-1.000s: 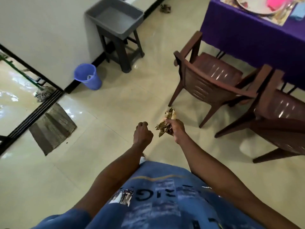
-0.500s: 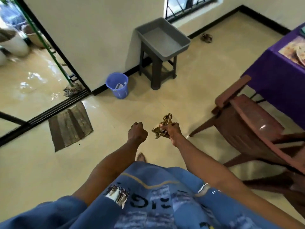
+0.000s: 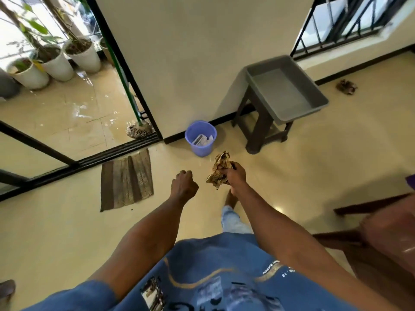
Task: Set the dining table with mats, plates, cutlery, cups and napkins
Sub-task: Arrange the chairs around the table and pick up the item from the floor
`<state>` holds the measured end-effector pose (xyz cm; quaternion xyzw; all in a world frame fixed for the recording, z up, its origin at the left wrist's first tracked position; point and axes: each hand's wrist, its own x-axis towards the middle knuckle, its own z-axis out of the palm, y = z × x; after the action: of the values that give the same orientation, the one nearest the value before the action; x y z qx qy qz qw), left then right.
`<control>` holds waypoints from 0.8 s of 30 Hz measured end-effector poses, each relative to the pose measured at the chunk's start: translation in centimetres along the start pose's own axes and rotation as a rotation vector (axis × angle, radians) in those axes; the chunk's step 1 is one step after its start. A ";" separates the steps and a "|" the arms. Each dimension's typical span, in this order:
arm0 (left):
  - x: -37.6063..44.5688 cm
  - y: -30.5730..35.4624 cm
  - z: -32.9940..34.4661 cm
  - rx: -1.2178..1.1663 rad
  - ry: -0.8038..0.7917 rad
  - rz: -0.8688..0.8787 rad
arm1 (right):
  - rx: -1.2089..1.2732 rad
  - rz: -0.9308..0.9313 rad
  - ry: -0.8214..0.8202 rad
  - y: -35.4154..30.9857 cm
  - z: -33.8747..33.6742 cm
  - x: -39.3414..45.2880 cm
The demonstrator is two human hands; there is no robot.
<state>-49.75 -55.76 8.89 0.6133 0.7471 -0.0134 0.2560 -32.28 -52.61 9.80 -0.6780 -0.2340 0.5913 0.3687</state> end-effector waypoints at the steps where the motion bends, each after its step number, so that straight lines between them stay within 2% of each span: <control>1: 1.8 0.1 -0.5 -0.004 0.001 -0.010 | 0.001 0.000 -0.003 -1.4 0.7 1.5; 5: 9.6 1.6 -2.5 -0.039 -0.001 -0.057 | 0.058 0.013 -0.030 -7.0 3.3 9.0; 12: 20.6 5.4 -7.2 -0.131 -0.035 -0.149 | 0.027 0.141 -0.019 -15.3 6.4 19.1; 17: 26.0 6.3 -9.2 -0.195 -0.070 -0.189 | 0.030 0.221 0.050 -18.3 8.7 23.6; 24: 31.9 4.9 -11.1 -0.184 -0.141 -0.212 | 0.175 0.311 -0.001 -21.6 13.3 27.9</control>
<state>-53.00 -21.80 7.23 0.5024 0.7858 -0.0147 0.3603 -37.30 -15.24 8.66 -0.6710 -0.0741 0.6598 0.3302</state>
